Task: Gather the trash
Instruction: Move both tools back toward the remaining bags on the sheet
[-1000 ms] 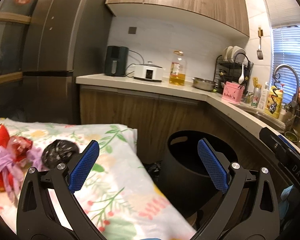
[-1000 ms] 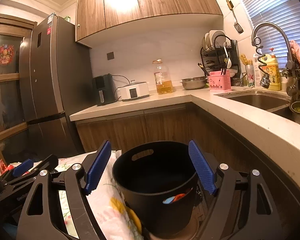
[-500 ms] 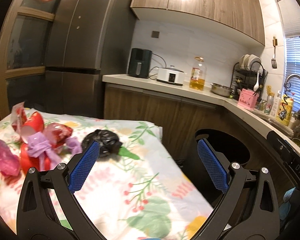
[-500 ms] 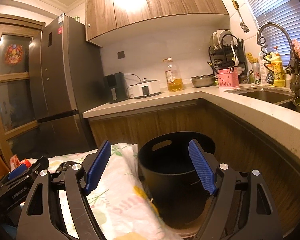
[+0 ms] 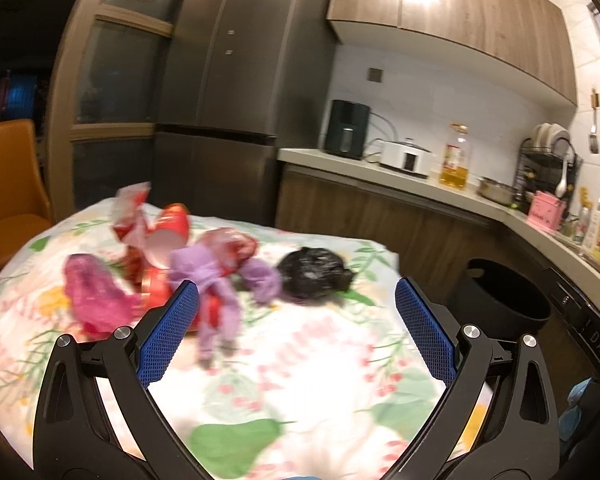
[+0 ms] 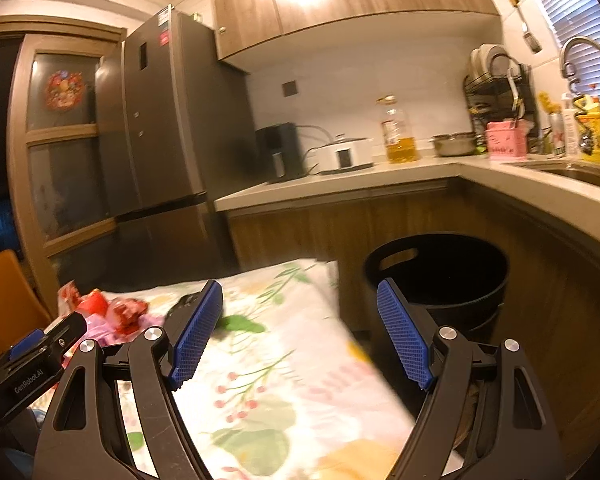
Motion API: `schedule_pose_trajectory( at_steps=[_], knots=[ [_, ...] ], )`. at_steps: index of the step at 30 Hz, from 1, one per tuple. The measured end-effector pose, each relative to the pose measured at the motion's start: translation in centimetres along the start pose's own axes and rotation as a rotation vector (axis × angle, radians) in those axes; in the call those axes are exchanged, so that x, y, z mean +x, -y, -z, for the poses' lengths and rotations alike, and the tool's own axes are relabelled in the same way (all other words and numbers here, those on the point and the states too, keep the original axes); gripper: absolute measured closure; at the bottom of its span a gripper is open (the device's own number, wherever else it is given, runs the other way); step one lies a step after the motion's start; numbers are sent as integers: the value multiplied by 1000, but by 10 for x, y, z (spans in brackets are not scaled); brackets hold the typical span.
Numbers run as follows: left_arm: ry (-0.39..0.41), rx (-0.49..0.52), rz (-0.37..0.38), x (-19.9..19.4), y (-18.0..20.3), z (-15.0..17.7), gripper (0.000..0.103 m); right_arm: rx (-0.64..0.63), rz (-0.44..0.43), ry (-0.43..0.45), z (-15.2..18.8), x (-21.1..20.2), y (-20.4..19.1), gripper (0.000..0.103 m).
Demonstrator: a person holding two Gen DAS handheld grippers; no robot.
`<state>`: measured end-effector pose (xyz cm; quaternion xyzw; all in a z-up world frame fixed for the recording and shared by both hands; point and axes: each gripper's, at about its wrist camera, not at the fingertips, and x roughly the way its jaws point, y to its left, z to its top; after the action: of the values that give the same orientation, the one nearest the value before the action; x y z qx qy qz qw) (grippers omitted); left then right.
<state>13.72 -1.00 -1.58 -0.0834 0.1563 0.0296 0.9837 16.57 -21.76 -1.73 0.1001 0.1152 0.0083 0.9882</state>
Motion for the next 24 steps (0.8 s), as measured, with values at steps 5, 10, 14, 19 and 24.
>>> schedule_pose_trajectory(
  at_steps=[5,10,14,19,24],
  knots=[
    [9,-9,-70,-7,-32,1,6,-22,-56,-19,9,6,-29,25],
    [14,-29,-151,-11,-65,2,6,-41,-108,-48,19,13,-56,25],
    [8,-51,-207,-10,-90,3,6,-62,-159,-69,28,21,-82,25],
    [-7,-67,-275,-3,-116,5,13,-91,-213,-93,38,31,-111,25],
    [-53,-76,-306,14,-133,6,30,-117,-250,-99,43,40,-134,25]
  ],
)
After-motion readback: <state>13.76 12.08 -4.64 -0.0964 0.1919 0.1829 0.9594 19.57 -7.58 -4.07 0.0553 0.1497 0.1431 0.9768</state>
